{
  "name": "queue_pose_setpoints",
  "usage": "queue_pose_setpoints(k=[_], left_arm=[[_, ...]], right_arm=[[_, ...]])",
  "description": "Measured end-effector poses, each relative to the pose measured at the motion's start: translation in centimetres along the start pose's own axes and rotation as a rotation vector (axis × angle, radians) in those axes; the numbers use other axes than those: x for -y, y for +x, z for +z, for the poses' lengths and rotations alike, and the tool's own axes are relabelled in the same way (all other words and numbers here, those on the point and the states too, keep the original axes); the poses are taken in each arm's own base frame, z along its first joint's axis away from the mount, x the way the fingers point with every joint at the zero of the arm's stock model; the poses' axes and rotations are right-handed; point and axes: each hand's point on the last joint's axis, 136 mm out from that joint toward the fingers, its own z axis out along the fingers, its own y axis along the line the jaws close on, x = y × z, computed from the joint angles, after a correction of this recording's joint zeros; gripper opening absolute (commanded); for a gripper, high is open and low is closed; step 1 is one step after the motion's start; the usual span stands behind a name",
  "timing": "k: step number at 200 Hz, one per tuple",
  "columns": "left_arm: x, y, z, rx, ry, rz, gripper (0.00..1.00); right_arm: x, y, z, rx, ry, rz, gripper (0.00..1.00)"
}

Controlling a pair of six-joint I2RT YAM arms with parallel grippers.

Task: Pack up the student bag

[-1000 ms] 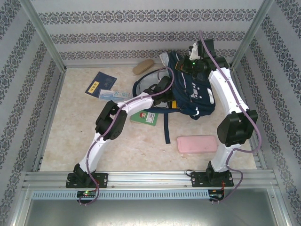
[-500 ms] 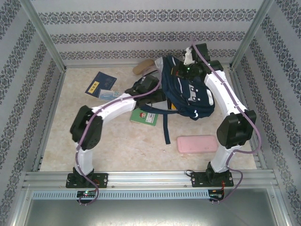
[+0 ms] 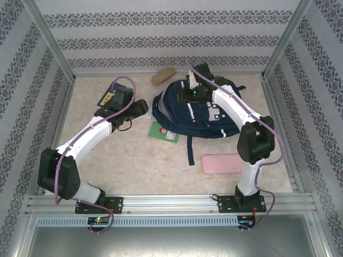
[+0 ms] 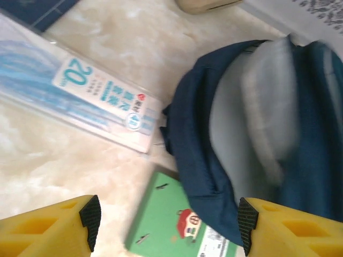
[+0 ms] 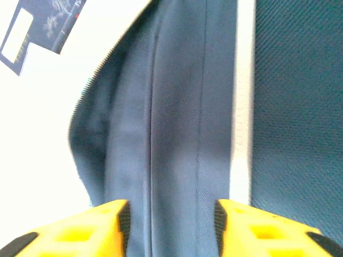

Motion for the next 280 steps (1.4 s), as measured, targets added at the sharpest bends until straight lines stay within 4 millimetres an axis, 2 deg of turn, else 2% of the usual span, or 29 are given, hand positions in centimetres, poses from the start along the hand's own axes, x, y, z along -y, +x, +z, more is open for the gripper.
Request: queue_pose_setpoints(k=[37, 66, 78, 100, 118, 121, 126, 131, 167, 202, 218, 233, 264, 280], left_arm=[[-2.7, 1.2, 0.4, -0.042, -0.060, -0.004, 0.65], [-6.6, 0.0, 1.4, -0.048, -0.132, -0.064, 0.62], [-8.8, -1.0, 2.3, -0.054, -0.173, -0.101, 0.60], [-12.4, -3.3, 4.4, -0.060, -0.230, -0.174, 0.59], [-14.6, -5.6, 6.1, -0.055, -0.254, -0.220, 0.59], [-14.9, -6.0, 6.4, -0.053, -0.257, -0.227, 0.59], [-15.3, -6.6, 6.9, -0.051, -0.260, -0.235, 0.59], [-15.6, -7.4, 7.4, -0.044, -0.260, -0.241, 0.59], [-16.8, -11.9, 11.3, -0.015, -0.250, -0.259, 0.58], [-17.8, -14.3, 15.7, -0.031, -0.237, -0.274, 0.58], [-18.4, -14.5, 17.5, -0.050, -0.238, -0.283, 0.57], [-19.4, -13.7, 18.8, -0.084, -0.251, -0.301, 0.56], [-20.3, -13.5, 18.6, -0.097, -0.249, -0.352, 0.52], [-20.6, -13.1, 17.9, -0.094, -0.248, -0.381, 0.52]], right_arm=[[-2.5, 1.0, 0.9, -0.002, 0.004, -0.061, 0.54], [-4.7, 2.6, 1.8, -0.010, -0.027, -0.091, 0.56], [-5.5, 3.6, 2.2, -0.026, -0.033, -0.097, 0.61], [-7.3, 5.3, 3.0, -0.045, -0.053, -0.108, 0.76], [-8.7, 6.5, 3.3, -0.059, -0.069, -0.115, 0.83], [-8.9, 6.6, 3.3, -0.059, -0.072, -0.116, 0.89], [-9.2, 6.8, 3.4, -0.061, -0.077, -0.108, 0.93], [-9.6, 7.0, 3.3, -0.061, -0.082, -0.113, 0.98], [-11.3, 7.1, 2.4, -0.040, -0.113, -0.113, 0.98], [-11.7, 6.8, 1.7, -0.016, -0.111, -0.117, 0.98], [-11.5, 6.7, 1.8, -0.013, -0.103, -0.117, 0.98], [-11.4, 6.7, 1.7, -0.010, -0.097, -0.116, 0.98], [-11.4, 6.6, 1.7, -0.009, -0.094, -0.117, 0.98], [-11.4, 6.6, 1.7, -0.007, -0.095, -0.117, 0.98]])
